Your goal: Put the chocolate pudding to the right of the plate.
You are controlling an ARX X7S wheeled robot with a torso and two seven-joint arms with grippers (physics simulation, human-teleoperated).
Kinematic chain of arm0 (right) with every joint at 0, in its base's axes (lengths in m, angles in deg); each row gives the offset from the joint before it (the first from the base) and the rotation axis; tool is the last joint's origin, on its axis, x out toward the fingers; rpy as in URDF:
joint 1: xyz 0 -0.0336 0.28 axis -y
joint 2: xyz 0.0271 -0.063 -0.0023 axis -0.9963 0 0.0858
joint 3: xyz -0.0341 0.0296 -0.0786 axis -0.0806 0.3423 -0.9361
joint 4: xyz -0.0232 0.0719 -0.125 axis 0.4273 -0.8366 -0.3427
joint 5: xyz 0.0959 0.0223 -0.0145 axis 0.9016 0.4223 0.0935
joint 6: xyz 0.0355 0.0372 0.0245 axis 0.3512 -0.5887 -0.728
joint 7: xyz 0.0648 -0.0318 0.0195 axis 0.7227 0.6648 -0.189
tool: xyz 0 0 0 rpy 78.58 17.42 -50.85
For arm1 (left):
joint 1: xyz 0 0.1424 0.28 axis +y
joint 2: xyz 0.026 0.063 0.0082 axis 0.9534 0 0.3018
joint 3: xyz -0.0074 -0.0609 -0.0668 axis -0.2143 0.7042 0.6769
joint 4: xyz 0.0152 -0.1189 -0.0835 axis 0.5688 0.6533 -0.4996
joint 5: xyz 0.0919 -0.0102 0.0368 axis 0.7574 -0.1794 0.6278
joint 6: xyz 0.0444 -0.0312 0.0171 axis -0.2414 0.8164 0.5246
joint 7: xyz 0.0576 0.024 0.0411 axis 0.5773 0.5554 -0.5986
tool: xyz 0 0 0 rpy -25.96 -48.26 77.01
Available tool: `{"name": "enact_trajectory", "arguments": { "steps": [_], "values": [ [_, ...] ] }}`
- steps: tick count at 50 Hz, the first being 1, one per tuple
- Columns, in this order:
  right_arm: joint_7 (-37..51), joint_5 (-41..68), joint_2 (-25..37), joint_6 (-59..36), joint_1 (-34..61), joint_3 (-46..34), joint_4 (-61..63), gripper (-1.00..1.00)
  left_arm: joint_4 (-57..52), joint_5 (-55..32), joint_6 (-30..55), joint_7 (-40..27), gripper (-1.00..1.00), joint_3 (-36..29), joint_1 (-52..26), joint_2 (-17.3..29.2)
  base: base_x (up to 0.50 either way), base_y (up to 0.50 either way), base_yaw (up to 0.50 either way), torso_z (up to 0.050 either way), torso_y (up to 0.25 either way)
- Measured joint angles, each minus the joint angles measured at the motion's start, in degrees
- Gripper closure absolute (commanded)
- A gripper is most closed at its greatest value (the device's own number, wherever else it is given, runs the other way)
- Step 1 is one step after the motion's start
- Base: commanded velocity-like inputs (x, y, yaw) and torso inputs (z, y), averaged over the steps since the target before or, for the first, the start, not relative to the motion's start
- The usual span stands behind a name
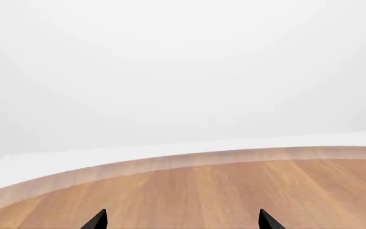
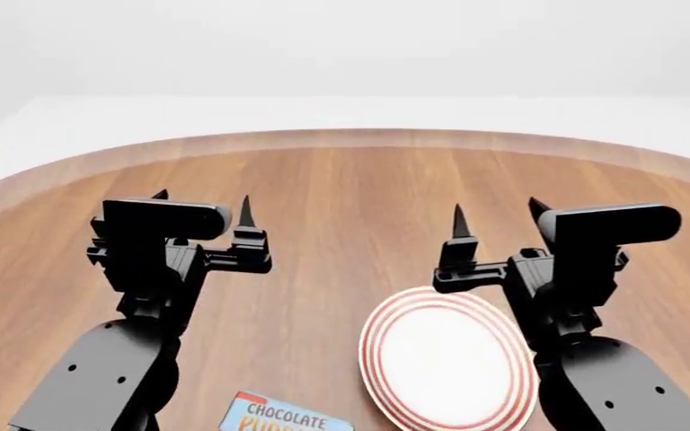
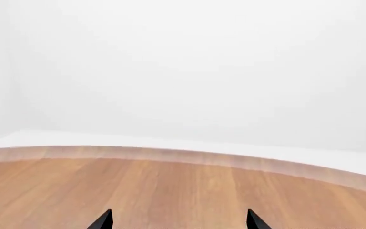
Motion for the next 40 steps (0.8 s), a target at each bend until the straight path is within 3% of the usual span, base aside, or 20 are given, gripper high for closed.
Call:
{"name": "enact_trajectory", "arguments": {
  "steps": [16, 30, 40],
  "values": [
    [0.56, 1.85, 2.22, -8.19, 2.64, -1.61, 3.82, -1.00, 0.12, -0.40, -0.37, -0.28, -1.00, -0.29, 0.15, 0.35, 0.00, 0.00, 0.00, 0.000, 0.001],
    [-5.46, 14.73, 7.67, -28.58, 8.90, 0.43, 10.13, -1.00, 0.35, -0.76, -0.75, -0.52, -1.00, -0.44, 0.16, 0.64, 0.00, 0.00, 0.00, 0.000, 0.000],
    [-7.51, 24.85, 12.23, -35.85, 12.91, 1.36, 10.71, -1.00, 0.44, -0.98, -0.87, -0.76, -1.00, -0.59, 0.04, 0.86, 0.00, 0.00, 0.00, 0.000, 0.000]
  ]
}}
